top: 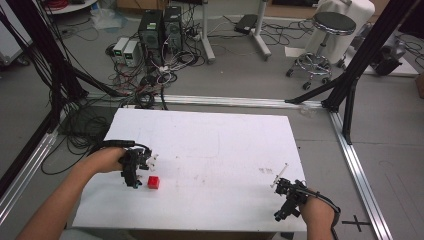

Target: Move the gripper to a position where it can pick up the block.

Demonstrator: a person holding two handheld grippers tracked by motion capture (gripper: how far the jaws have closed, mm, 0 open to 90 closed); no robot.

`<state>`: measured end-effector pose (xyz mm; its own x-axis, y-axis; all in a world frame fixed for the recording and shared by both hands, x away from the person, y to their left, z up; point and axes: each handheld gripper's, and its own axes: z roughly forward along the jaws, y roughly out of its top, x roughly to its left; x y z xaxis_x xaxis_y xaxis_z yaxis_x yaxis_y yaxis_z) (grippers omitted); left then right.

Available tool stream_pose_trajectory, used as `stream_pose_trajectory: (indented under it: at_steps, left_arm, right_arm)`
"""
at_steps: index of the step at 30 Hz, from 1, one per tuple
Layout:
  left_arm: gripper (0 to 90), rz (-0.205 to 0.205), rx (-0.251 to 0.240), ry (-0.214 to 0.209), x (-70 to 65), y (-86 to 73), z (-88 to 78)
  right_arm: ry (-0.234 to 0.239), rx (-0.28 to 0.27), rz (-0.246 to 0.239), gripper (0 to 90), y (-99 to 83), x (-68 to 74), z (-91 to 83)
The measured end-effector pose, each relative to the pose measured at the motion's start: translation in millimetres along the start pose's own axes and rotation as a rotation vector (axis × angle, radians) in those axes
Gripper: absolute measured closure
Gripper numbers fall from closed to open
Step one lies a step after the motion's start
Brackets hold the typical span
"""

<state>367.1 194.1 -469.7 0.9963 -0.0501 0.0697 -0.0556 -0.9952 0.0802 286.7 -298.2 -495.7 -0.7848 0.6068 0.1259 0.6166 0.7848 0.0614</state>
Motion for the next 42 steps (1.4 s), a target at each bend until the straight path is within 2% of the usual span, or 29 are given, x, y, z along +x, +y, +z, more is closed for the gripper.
stream_pose_trajectory:
  at_steps: [10, 20, 32, 42]
  left_arm:
    - [23.1, 0.036, 0.004, -0.024, -1.7, 17.1, 12.2]
    - [23.1, 0.058, 0.015, -0.046, -3.4, 27.5, 25.3]
    - [23.2, 0.063, 0.031, -0.063, -5.2, 32.6, 39.3]
    - [23.2, 0.056, 0.035, -0.062, -5.1, 31.8, 40.7]
  right_arm:
    - [-0.001, -0.011, 0.004, 0.9, -0.7, 0.2, -0.6]
    - [0.001, -0.006, -0.001, 0.9, -0.4, -0.3, -0.1]
    - [0.002, -0.01, 0.0, 0.9, -0.3, 0.2, 0.4]
    - [0.0, -0.008, 0.003, 0.9, -0.7, 0.0, -0.4]
